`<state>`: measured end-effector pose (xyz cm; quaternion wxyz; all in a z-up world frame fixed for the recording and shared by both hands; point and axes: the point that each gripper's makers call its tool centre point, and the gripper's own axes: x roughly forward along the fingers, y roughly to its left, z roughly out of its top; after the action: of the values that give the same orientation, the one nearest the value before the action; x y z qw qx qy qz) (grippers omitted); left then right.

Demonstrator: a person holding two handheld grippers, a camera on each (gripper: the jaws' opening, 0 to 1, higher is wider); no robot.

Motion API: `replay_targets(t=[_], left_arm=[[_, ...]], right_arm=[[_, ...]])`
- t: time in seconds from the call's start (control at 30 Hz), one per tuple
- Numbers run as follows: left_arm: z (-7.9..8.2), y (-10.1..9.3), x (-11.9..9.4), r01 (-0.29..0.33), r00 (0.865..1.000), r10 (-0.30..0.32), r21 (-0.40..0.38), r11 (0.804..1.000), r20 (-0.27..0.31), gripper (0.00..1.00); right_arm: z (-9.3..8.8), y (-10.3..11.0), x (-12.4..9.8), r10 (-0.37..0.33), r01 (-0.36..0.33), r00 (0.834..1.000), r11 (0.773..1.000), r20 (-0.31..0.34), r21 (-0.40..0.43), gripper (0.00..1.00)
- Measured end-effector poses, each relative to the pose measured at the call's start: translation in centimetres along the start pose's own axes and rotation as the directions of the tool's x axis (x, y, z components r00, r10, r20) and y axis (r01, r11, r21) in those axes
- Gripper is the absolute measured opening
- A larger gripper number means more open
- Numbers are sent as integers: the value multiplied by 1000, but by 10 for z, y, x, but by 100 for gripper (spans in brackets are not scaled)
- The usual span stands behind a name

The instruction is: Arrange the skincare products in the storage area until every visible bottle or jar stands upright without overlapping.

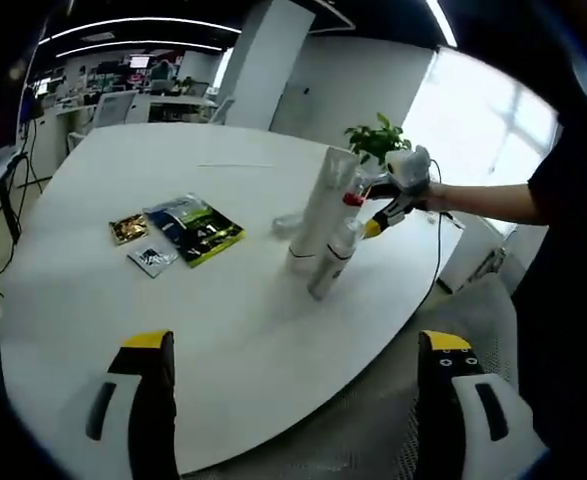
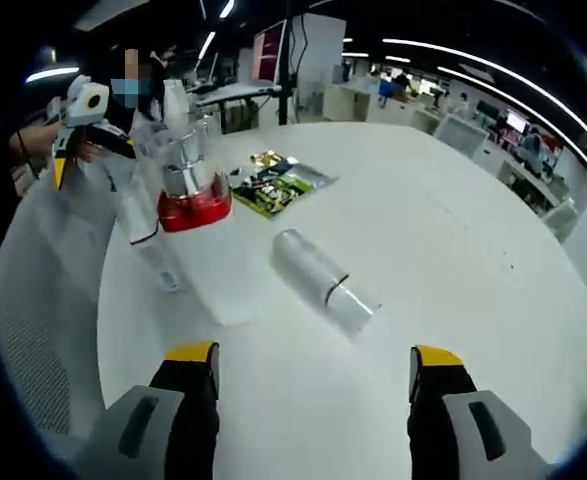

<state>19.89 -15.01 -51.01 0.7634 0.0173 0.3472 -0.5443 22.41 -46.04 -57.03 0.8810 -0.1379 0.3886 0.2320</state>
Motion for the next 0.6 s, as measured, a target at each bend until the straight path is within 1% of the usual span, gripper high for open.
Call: replay_targets(t=[0.03,0.13,0.23,0.33,0.43,0.57,0.6], left_arm=[[0,0,0,2,1000,-2,-4,1000,1,94],[0,2,0,1,1000,-1,-14,1000,0,93],[0,3,0,-1,1000,1,-23,1000,4,92],[3,5,-2,0,1000,1,-41,999,19,91],[5,7,-3,-8,999,10,-59,998,35,90],[6,9,-4,-9,999,12,-67,998,44,90],[6,10,-4,-10,999,13,-71,997,46,90]], right_arm=[[0,-5,3,0,0,1000,1000,-2,-9,78],[4,-3,7,9,-10,1000,1000,-6,-30,77],[6,-8,16,18,-19,1000,998,-19,-58,76],[8,-9,23,25,-26,1000,997,-13,-71,72],[13,-9,31,35,-37,999,995,-19,-88,71],[11,-13,44,49,-52,998,992,-25,-112,66],[13,-14,44,48,-50,999,992,-24,-113,64]])
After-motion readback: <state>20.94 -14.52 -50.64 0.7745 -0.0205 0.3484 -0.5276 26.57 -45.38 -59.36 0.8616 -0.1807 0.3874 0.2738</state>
